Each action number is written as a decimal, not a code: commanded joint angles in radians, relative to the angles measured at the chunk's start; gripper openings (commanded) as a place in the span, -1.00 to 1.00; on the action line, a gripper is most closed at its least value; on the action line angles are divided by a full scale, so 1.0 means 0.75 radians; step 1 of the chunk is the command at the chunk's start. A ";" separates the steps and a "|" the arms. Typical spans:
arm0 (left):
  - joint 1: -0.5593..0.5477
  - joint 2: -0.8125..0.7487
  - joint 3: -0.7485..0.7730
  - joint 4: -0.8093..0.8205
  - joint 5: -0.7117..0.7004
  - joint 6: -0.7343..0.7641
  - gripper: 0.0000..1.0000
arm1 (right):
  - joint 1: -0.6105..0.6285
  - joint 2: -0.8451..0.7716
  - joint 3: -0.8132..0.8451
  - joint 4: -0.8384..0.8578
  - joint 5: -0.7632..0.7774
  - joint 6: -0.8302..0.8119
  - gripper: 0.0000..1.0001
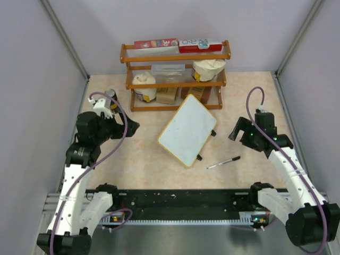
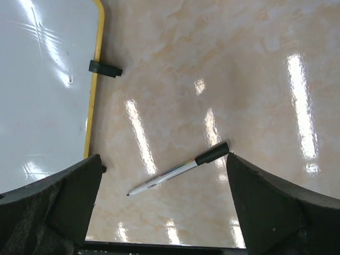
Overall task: Write a sentence on the whiteboard
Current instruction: Pick up the whiteboard marker from the center of the board.
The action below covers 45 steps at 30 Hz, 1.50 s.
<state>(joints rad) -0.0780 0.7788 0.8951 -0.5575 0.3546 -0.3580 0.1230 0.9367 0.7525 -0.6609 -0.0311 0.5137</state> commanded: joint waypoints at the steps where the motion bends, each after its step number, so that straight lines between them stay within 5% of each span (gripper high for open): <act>1: 0.004 -0.022 -0.024 0.070 -0.017 0.070 0.98 | -0.009 0.009 0.021 -0.127 -0.042 0.023 0.97; 10: 0.002 -0.001 -0.113 0.191 0.165 0.113 0.98 | -0.007 0.058 -0.120 -0.137 -0.059 0.194 0.77; 18: 0.000 -0.020 -0.142 0.222 0.233 0.077 0.98 | -0.007 0.319 -0.105 -0.023 -0.036 0.260 0.38; 22: 0.000 0.009 -0.148 0.238 0.308 0.074 0.98 | -0.007 0.489 -0.083 0.047 -0.057 0.254 0.37; 23: 0.000 0.011 -0.146 0.236 0.315 0.078 0.98 | -0.009 0.516 -0.081 0.057 -0.057 0.238 0.25; 24: 0.000 0.015 -0.148 0.238 0.321 0.076 0.98 | -0.007 0.549 -0.081 0.067 -0.059 0.236 -0.08; 28: -0.002 0.019 -0.154 0.242 0.327 0.070 0.98 | -0.007 0.692 -0.075 0.120 -0.065 0.215 -0.52; 31: -0.002 0.031 -0.152 0.248 0.327 0.066 0.98 | -0.007 0.775 -0.065 0.157 -0.053 0.201 -0.66; 33: -0.004 0.037 -0.146 0.244 0.331 0.076 0.98 | -0.005 0.823 -0.048 0.165 -0.032 0.164 -1.00; 39: -0.006 0.005 -0.095 0.132 0.300 0.158 0.98 | -0.005 0.795 0.015 0.135 0.029 0.062 -1.00; 45: -0.143 0.021 0.029 0.105 0.356 0.095 0.98 | -0.005 0.480 0.089 0.071 0.017 0.019 -1.00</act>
<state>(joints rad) -0.0925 0.7895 0.7967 -0.4782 0.5900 -0.2756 0.1158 1.4494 0.7792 -0.7238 -0.0517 0.5606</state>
